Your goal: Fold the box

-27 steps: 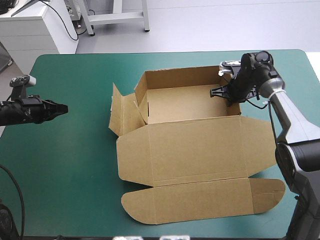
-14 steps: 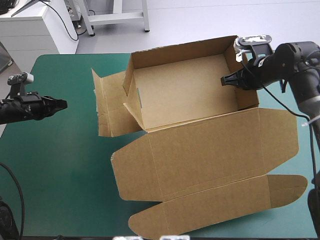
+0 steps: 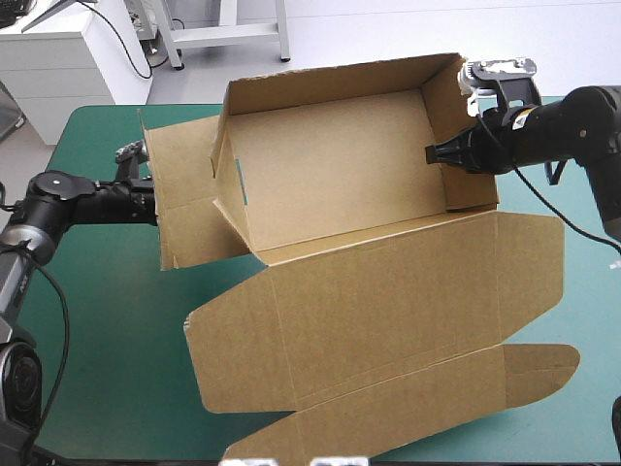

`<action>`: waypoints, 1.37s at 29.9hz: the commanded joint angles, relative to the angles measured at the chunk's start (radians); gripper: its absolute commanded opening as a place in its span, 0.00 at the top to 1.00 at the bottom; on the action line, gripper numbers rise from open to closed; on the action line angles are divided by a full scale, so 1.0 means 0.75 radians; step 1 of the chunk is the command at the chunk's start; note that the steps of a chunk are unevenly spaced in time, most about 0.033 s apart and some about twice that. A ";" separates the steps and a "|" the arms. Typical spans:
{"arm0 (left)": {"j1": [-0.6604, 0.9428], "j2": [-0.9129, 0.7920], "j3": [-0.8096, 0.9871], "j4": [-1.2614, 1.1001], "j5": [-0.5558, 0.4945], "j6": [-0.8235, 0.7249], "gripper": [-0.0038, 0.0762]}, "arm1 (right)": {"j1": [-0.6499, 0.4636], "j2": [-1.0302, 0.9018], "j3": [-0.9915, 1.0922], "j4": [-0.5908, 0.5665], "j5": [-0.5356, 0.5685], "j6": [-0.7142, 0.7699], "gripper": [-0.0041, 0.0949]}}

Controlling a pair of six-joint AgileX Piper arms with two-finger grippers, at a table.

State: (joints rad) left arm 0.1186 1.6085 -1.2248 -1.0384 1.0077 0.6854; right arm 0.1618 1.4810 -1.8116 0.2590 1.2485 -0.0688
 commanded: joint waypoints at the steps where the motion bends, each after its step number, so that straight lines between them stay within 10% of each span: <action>1: -0.071 -0.053 -0.032 -0.250 -0.020 -0.020 0.96 | -0.007 -0.022 -0.036 -0.043 -0.097 0.007 0.98; 30: -0.198 -0.279 -0.032 -0.496 0.124 0.176 0.95 | -0.007 0.035 -0.036 -0.361 -0.096 0.059 0.98; 34: -0.198 -0.279 -0.032 -0.496 0.143 0.224 0.79 | -0.007 0.035 -0.036 -0.367 -0.096 0.056 0.98; 41: -0.198 -0.279 -0.032 -0.591 0.159 0.176 0.21 | -0.007 0.035 -0.036 -0.376 -0.096 0.056 0.98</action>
State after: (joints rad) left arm -0.0248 1.4371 -1.2248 -1.3602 1.1105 0.8428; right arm 0.1618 1.5449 -1.8116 -0.0183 1.2288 -0.0325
